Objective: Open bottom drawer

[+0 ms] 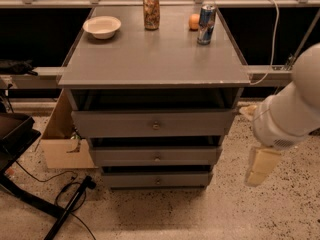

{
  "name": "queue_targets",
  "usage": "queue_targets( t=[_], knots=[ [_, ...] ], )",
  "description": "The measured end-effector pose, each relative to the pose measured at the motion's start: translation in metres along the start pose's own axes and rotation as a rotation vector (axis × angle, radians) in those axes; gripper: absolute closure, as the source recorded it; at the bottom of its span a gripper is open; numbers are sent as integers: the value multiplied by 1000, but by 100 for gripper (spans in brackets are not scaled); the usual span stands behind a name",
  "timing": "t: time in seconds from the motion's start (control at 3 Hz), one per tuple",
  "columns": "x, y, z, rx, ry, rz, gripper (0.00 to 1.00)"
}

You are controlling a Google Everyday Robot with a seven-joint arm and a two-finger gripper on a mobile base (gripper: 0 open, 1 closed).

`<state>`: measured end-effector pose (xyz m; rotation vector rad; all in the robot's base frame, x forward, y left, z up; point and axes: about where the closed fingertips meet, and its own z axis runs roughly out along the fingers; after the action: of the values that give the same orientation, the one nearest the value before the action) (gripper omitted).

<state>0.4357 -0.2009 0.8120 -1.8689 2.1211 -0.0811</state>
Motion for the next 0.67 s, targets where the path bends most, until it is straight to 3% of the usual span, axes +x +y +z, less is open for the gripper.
queue_targets(
  t=[0.67],
  knots=[
    [43, 3, 151, -71, 0, -15, 0]
  ],
)
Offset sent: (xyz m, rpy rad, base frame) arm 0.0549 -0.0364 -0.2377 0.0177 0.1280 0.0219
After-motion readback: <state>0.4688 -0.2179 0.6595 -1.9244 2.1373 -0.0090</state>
